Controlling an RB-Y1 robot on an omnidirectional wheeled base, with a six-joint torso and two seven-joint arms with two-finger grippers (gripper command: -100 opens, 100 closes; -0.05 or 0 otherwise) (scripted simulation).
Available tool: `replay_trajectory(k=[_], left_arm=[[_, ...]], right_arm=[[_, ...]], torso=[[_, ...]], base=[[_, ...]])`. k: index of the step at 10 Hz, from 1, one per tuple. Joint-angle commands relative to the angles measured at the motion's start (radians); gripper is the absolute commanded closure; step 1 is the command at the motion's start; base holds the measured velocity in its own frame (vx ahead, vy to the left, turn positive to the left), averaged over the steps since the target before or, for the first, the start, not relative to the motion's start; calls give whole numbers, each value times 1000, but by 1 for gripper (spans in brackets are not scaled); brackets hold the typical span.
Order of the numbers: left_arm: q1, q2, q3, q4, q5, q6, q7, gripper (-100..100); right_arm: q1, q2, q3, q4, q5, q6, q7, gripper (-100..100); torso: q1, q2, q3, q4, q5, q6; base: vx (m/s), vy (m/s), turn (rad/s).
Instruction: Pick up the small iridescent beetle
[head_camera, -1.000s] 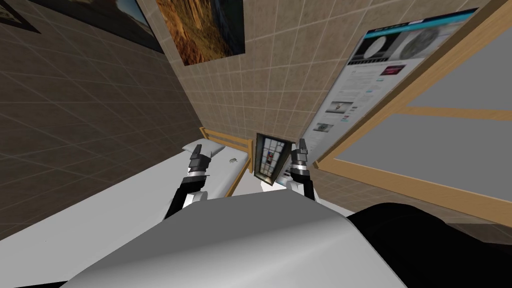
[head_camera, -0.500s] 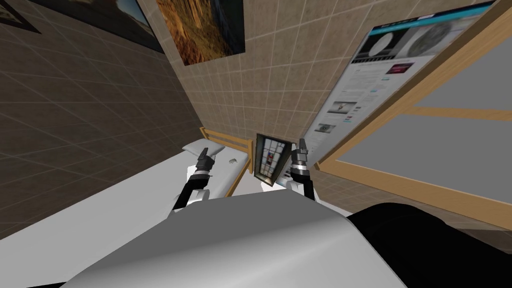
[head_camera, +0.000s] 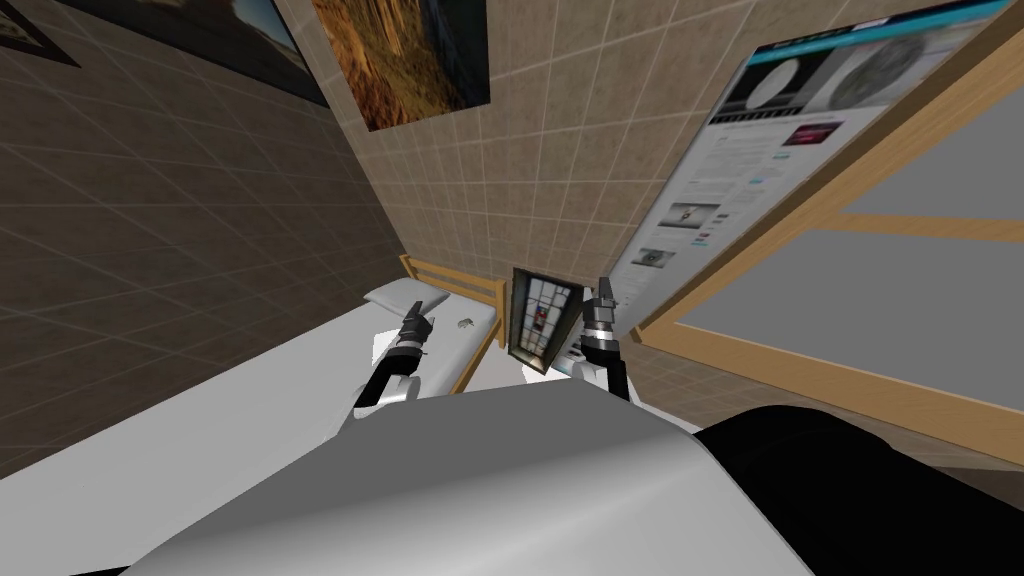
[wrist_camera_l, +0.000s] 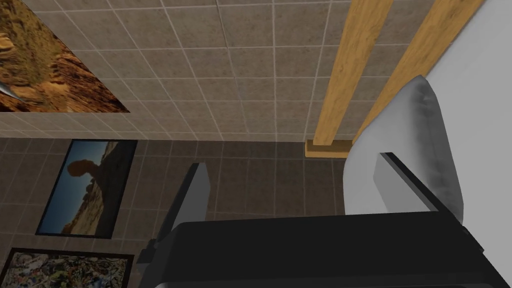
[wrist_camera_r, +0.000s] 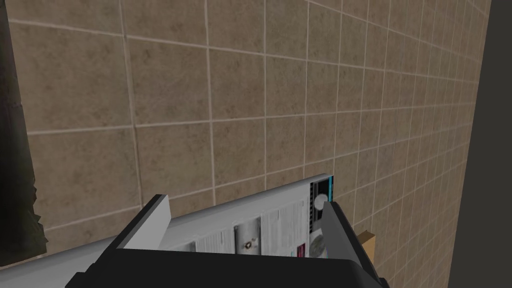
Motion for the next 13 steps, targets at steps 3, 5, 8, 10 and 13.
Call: replay_trajectory(k=[3, 5, 8, 10, 13], left_arm=[[-28, -10, -5, 47, -2, 80, 13, -100], [-48, -10, -5, 80, 1, 128, 25, -100], [-92, -10, -5, 149, 11, 218, 47, -100], [-115, -9, -6, 185, 17, 260, 58, -100], [-139, -9, -6, 221, 24, 315, 68, -100]], right_arm=[[0, 0, 0, 0, 0, 0, 0, 0], [0, 0, 0, 0, 0, 0, 0, 0], [0, 0, 0, 0, 0, 0, 0, 0], [0, 0, 0, 0, 0, 0, 0, 0], [0, 0, 0, 0, 0, 0, 0, 0]], torso=[[0, 0, 0, 0, 0, 0], [0, 0, 0, 0, 0, 0], [0, 0, 0, 0, 0, 0], [0, 0, 0, 0, 0, 0], [0, 0, 0, 0, 0, 0]], base=[[26, -9, 7], [29, -4, 6], [30, -5, 4], [34, -5, 0], [30, -4, 0]])
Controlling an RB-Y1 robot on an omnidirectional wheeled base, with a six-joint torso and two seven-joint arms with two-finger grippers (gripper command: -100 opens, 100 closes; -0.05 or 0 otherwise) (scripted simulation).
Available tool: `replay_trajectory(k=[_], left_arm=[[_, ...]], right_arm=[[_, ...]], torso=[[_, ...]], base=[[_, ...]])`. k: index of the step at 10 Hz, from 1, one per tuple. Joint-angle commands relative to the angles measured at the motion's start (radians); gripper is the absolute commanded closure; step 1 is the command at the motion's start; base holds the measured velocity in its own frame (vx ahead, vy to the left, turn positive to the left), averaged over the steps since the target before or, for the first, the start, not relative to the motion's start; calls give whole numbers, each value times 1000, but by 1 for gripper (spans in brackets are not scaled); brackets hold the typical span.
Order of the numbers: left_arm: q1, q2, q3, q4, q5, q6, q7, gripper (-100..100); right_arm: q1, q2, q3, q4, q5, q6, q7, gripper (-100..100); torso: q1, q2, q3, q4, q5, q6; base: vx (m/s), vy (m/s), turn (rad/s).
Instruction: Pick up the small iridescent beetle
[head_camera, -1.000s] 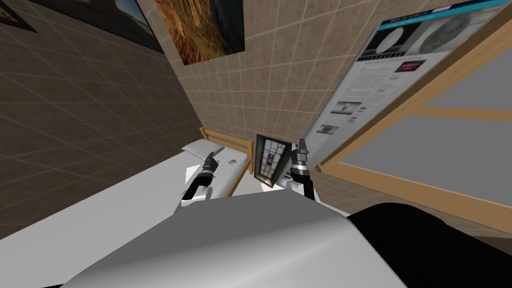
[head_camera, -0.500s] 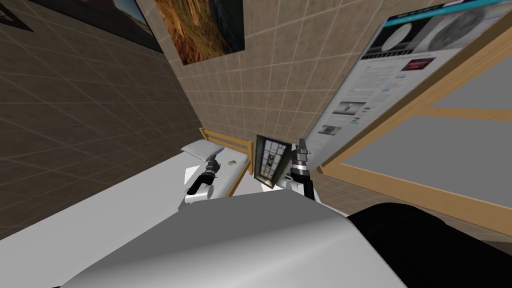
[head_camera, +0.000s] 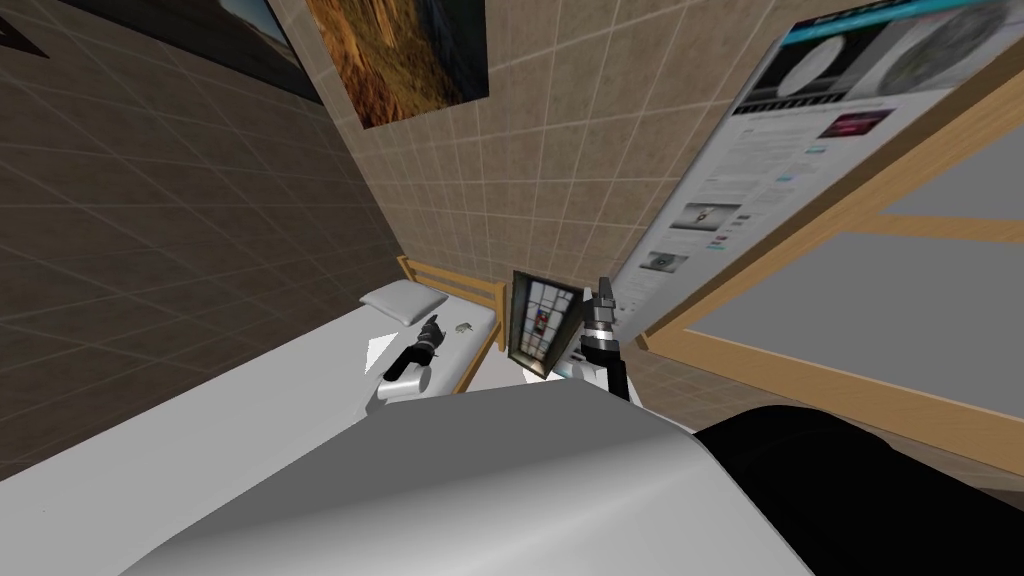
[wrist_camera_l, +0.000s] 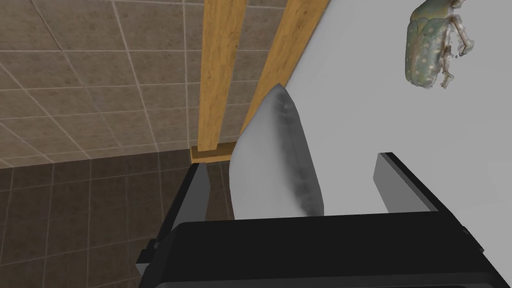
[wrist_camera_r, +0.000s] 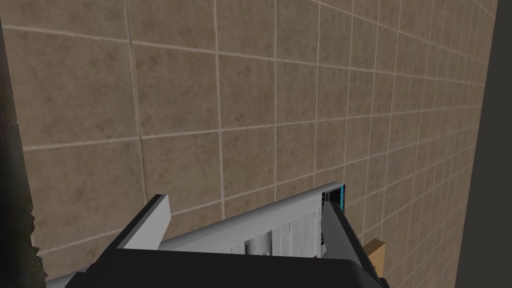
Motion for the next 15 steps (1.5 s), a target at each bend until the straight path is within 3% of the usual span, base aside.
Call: replay_trajectory(k=[1, 2, 6, 9, 11, 12, 14, 15], left_arm=[[-29, 2, -1, 50, 9, 50, 11, -100], [-29, 2, -1, 50, 9, 52, 11, -100], [-105, 10, -4, 163, 36, 176, 38, -100], [-131, 13, -6, 201, 47, 224, 46, -100], [-183, 22, -9, 275, 68, 288, 61, -100], [-183, 22, -9, 275, 68, 301, 61, -100], [-234, 34, -12, 336, 91, 369, 73, -100], [-234, 34, -12, 346, 91, 371, 73, -100]], right_arm=[[0, 0, 0, 0, 0, 0, 0, 0], [0, 0, 0, 0, 0, 0, 0, 0], [0, 0, 0, 0, 0, 0, 0, 0], [0, 0, 0, 0, 0, 0, 0, 0], [0, 0, 0, 0, 0, 0, 0, 0], [0, 0, 0, 0, 0, 0, 0, 0], [0, 0, 0, 0, 0, 0, 0, 0], [0, 0, 0, 0, 0, 0, 0, 0]], torso=[[0, 0, 0, 0, 0, 0], [0, -1, 0, 0, 0, 0], [1, -1, -1, 0, 0, 0], [1, 0, 0, 0, 0, 0], [1, 0, 0, 0, 0, 0], [1, -1, -1, 0, 0, 0], [1, -1, -1, 0, 0, 0], [1, -2, -1, 0, 0, 0]], base=[[40, 0, -3], [32, 1, -2], [41, 7, -6], [28, 4, -7], [39, 17, -19], [46, 12, -7], [52, 5, -18], [40, 11, -12]])
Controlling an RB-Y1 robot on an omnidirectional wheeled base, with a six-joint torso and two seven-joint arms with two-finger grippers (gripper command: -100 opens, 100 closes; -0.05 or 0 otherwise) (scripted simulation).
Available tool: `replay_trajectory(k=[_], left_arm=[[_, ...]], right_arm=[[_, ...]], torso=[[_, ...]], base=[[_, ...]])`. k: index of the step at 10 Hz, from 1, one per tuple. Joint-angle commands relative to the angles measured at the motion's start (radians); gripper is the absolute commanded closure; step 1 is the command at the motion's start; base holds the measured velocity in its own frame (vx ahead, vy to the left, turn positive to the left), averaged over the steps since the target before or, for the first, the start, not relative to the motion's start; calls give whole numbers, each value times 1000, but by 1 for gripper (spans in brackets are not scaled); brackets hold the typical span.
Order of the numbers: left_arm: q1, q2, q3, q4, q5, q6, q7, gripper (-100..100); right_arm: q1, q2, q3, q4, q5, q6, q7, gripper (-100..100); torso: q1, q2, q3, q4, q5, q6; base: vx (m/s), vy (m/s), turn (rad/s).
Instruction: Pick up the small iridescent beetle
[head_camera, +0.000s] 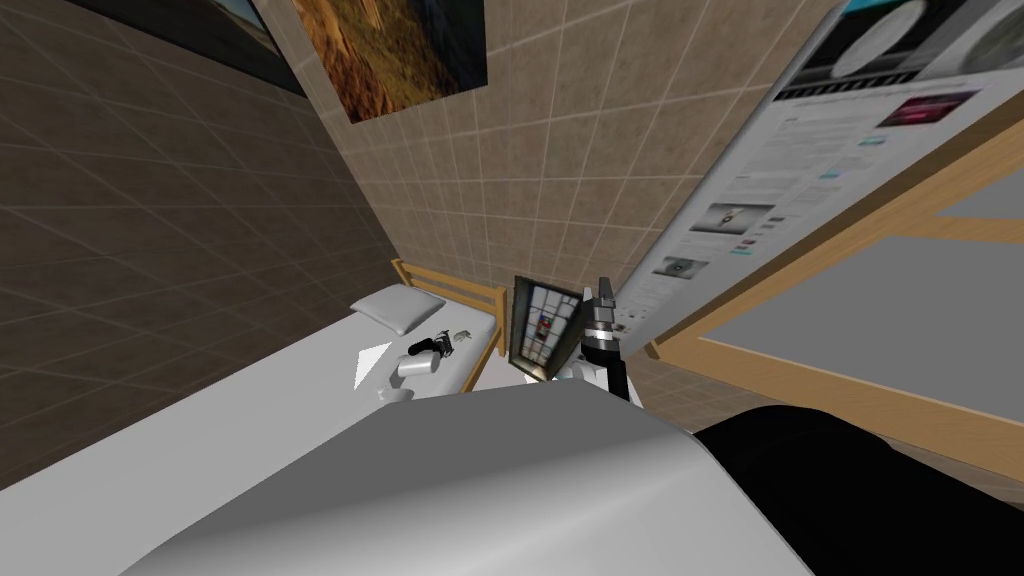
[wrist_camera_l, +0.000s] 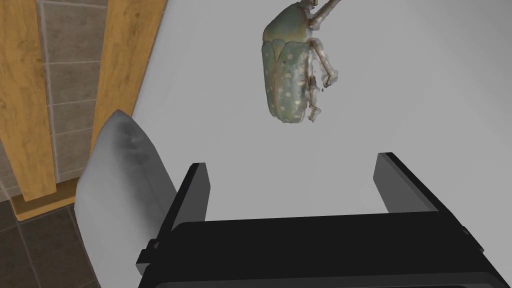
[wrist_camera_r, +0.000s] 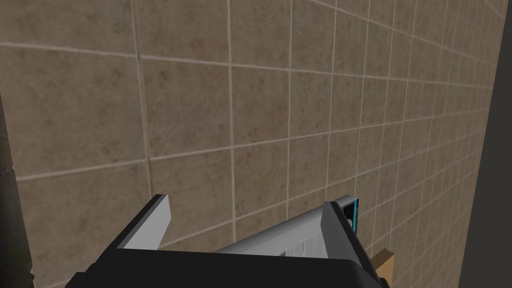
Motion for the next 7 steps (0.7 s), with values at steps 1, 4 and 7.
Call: replay_trajectory(k=[1, 4, 7], left_arm=[[-31, 7, -2, 46, 13, 37, 7, -100], [-98, 24, -7, 131, 44, 117, 20, -100], [-151, 38, -12, 202, 70, 176, 29, -100]], right_arm=[[0, 0, 0, 0, 0, 0, 0, 0], [0, 0, 0, 0, 0, 0, 0, 0], [0, 0, 0, 0, 0, 0, 0, 0]], torso=[[0, 0, 0, 0, 0, 0], [0, -1, 0, 0, 0, 0], [0, -1, -1, 0, 0, 0]], base=[[30, 11, -16], [58, 19, -30], [60, 19, -25]])
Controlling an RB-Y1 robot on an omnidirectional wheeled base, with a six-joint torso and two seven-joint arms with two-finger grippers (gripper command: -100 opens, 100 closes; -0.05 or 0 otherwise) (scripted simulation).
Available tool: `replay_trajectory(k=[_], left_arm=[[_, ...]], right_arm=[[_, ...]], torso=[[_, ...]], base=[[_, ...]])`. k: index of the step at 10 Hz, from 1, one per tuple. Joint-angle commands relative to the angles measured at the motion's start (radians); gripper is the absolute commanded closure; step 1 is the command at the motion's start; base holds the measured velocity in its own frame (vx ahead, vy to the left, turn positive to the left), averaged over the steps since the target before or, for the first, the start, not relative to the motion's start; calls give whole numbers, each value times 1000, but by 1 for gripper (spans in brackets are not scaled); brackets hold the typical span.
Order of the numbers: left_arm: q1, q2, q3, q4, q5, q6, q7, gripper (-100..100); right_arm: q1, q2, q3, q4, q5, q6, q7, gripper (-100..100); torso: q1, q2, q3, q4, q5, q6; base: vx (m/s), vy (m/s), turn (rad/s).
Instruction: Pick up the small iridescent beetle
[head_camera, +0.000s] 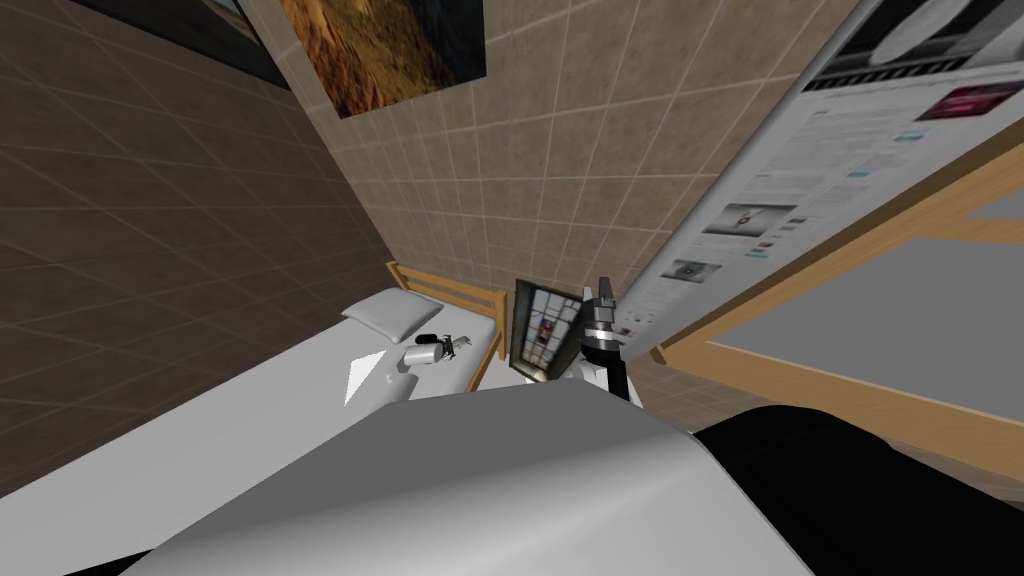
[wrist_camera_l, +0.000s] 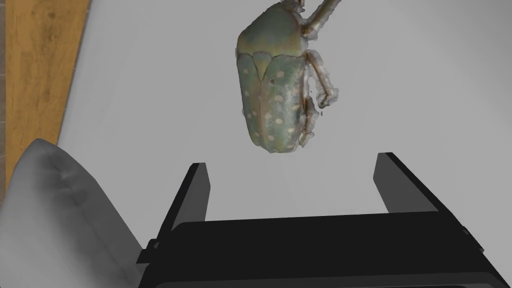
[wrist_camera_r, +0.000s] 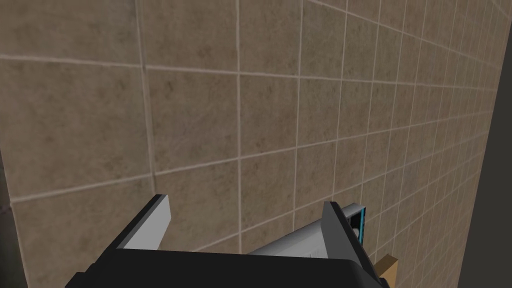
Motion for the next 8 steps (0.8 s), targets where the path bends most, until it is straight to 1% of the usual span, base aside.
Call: replay_trajectory(k=[1, 2, 3, 4, 5, 7, 8], left_arm=[[-24, 6, -2, 29, 13, 29, 4, -100], [-45, 11, -4, 54, 23, 50, 7, -100], [-33, 9, -3, 39, 17, 36, 5, -100], [-35, 9, -3, 41, 19, 41, 5, 0], [-35, -1, -1, 74, 14, 8, -2, -100], [-36, -13, 2, 115, 8, -31, -12, -100], [-39, -8, 2, 106, 12, -17, -9, -100]], right_arm=[[0, 0, 0, 0, 0, 0, 0, 0], [0, 0, 0, 0, 0, 0, 0, 0], [0, 0, 0, 0, 0, 0, 0, 0], [0, 0, 0, 0, 0, 0, 0, 0], [0, 0, 0, 0, 0, 0, 0, 0], [0, 0, 0, 0, 0, 0, 0, 0], [0, 0, 0, 0, 0, 0, 0, 0]], torso=[[0, 0, 0, 0, 0, 0], [0, 1, 0, 0, 0, 0], [0, 1, 1, 0, 0, 0], [0, 2, 1, 0, 0, 0], [-1, 3, 2, 1, 0, 0], [0, 1, 1, 0, 0, 0], [-1, 1, 0, 0, 0, 0]], base=[[41, 13, -26], [47, 16, -29], [23, 9, -7], [0, 0, 0], [30, 11, -11], [57, 11, -12], [28, 2, -2]])
